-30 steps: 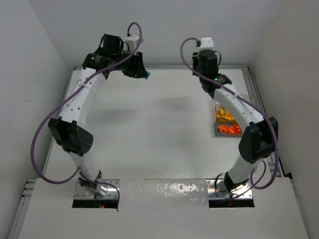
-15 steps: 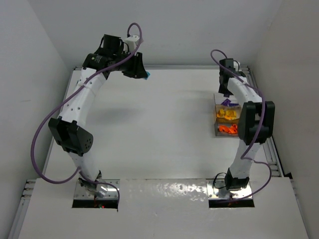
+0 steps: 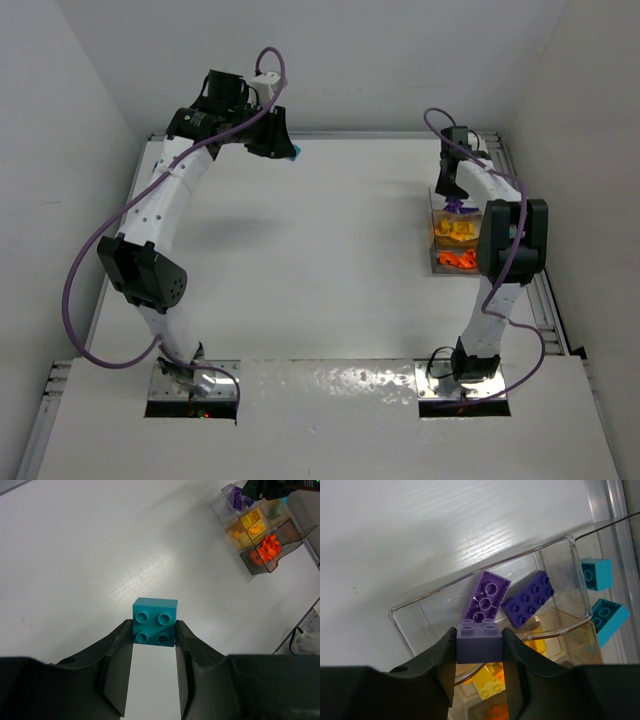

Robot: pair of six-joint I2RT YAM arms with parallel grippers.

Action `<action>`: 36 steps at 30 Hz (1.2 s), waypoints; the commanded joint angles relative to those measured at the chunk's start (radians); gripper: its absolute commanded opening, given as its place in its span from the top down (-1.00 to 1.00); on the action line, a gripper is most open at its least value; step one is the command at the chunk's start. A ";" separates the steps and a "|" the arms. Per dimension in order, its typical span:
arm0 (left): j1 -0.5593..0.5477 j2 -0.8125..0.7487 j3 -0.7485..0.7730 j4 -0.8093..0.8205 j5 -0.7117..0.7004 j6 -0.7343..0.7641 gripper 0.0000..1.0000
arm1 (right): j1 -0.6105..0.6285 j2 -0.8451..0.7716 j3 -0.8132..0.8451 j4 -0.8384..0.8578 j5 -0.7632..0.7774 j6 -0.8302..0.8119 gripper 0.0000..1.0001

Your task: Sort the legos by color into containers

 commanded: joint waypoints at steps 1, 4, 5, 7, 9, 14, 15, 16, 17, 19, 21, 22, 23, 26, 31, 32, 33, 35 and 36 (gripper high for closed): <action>0.004 -0.028 -0.005 0.032 0.004 -0.003 1.00 | 0.002 -0.034 -0.001 0.036 -0.009 0.012 0.18; 0.004 -0.028 -0.008 0.034 0.007 -0.003 1.00 | 0.001 -0.045 0.007 0.036 -0.009 -0.002 -0.17; 0.004 -0.028 -0.008 0.032 0.008 -0.003 1.00 | 0.002 -0.054 0.007 0.036 -0.007 -0.010 -0.24; 0.004 -0.028 -0.011 0.035 0.013 -0.005 1.00 | 0.002 -0.068 0.002 0.038 -0.004 -0.026 -0.41; 0.004 -0.028 -0.014 0.037 0.013 -0.006 1.00 | 0.002 -0.097 -0.008 0.048 -0.015 -0.055 -0.45; 0.004 -0.029 -0.014 0.037 0.017 -0.006 1.00 | 0.002 -0.199 -0.042 0.103 -0.024 -0.100 -0.33; 0.004 -0.028 -0.014 0.037 0.022 -0.006 1.00 | 0.007 -0.250 -0.056 0.155 -0.097 -0.138 -0.01; 0.004 -0.028 -0.014 0.037 0.022 -0.006 1.00 | 0.007 -0.250 -0.077 0.156 -0.148 -0.138 0.28; 0.004 -0.026 -0.014 0.038 0.025 -0.008 1.00 | 0.025 -0.319 -0.140 0.248 -0.195 -0.182 0.67; 0.004 -0.023 -0.014 0.041 0.034 -0.009 1.00 | 0.072 -0.400 -0.227 0.370 -0.306 -0.252 1.00; 0.002 -0.022 -0.014 0.046 0.040 -0.014 1.00 | 0.190 -0.533 -0.410 0.610 -0.379 -0.446 0.63; 0.002 -0.017 -0.015 0.048 0.048 -0.015 1.00 | 0.236 -0.571 -0.475 0.709 -0.474 -0.506 0.38; 0.001 -0.016 -0.017 0.051 0.053 -0.020 1.00 | 0.317 -0.601 -0.592 0.889 -0.537 -0.589 -0.29; 0.001 -0.013 -0.023 0.058 0.069 -0.024 1.00 | 0.438 -0.628 -0.671 1.174 -0.638 -0.507 -0.58; -0.002 -0.023 -0.031 0.055 0.103 -0.020 1.00 | 0.580 -0.498 -0.611 1.389 -0.630 -0.448 -0.56; -0.004 -0.028 -0.035 0.057 0.111 -0.018 1.00 | 0.593 -0.478 -0.576 1.401 -0.631 -0.448 -0.55; -0.004 -0.031 -0.037 0.057 0.112 -0.018 1.00 | 0.600 -0.456 -0.550 1.400 -0.639 -0.450 -0.54; -0.006 -0.036 -0.049 0.058 0.117 -0.017 1.00 | 0.622 -0.401 -0.492 1.398 -0.654 -0.467 -0.53; -0.007 -0.037 -0.057 0.060 0.117 -0.017 1.00 | 0.629 -0.387 -0.478 1.406 -0.654 -0.470 -0.52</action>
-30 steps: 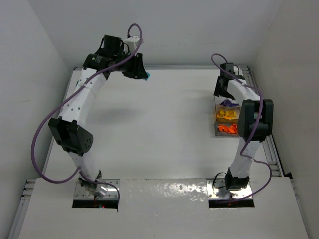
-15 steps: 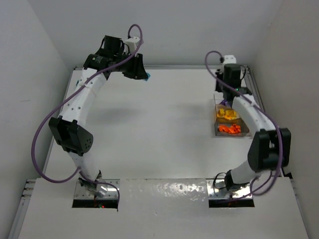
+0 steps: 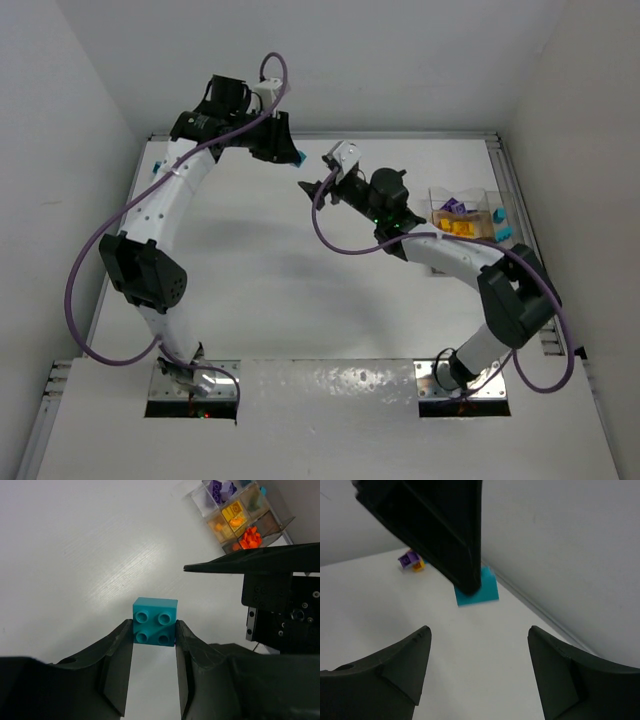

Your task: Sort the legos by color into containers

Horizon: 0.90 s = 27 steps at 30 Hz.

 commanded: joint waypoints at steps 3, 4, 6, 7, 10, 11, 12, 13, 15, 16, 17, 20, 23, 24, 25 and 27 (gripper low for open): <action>-0.006 -0.042 -0.016 0.034 0.030 -0.001 1.00 | 0.029 0.073 0.134 0.169 -0.054 -0.015 -0.46; -0.006 -0.042 -0.016 0.036 0.031 -0.002 1.00 | 0.034 0.091 0.157 0.157 -0.055 -0.023 -0.44; -0.007 -0.040 -0.017 0.036 0.037 -0.004 1.00 | 0.037 0.105 0.170 0.159 -0.051 -0.030 -0.38; -0.007 -0.037 -0.016 0.036 0.042 -0.004 1.00 | 0.040 0.117 0.183 0.149 -0.051 -0.040 -0.37; -0.007 -0.034 -0.014 0.039 0.047 -0.005 1.00 | 0.040 0.128 0.196 0.142 -0.043 -0.047 -0.28; -0.007 -0.034 -0.014 0.039 0.048 -0.007 1.00 | 0.040 0.133 0.197 0.137 -0.043 -0.050 -0.27; -0.007 -0.033 -0.011 0.040 0.050 -0.010 1.00 | 0.042 0.133 0.200 0.131 -0.044 -0.053 -0.26; -0.006 -0.031 -0.010 0.042 0.053 -0.010 1.00 | 0.040 0.136 0.205 0.119 -0.046 -0.061 -0.25; -0.007 -0.031 -0.005 0.044 0.056 -0.012 1.00 | 0.040 0.137 0.205 0.106 -0.048 -0.073 -0.21; -0.007 -0.029 -0.004 0.044 0.057 -0.012 1.00 | 0.040 0.137 0.202 0.106 -0.046 -0.076 -0.18; -0.007 -0.028 -0.002 0.044 0.057 -0.010 1.00 | 0.042 0.137 0.200 0.105 -0.046 -0.081 -0.12; -0.007 -0.028 -0.002 0.044 0.059 -0.010 1.00 | 0.042 0.141 0.200 0.100 -0.044 -0.084 0.11; -0.007 -0.028 -0.001 0.042 0.060 -0.012 1.00 | 0.040 0.142 0.204 0.094 -0.054 -0.086 0.36; -0.007 -0.028 0.004 0.045 0.062 -0.015 1.00 | 0.042 0.142 0.202 0.085 -0.054 -0.090 0.24; -0.007 -0.028 0.006 0.044 0.060 -0.013 1.00 | 0.040 0.142 0.200 0.082 -0.054 -0.093 0.04; -0.007 -0.028 0.013 0.044 0.067 -0.015 1.00 | 0.040 0.141 0.197 0.071 -0.052 -0.106 -0.15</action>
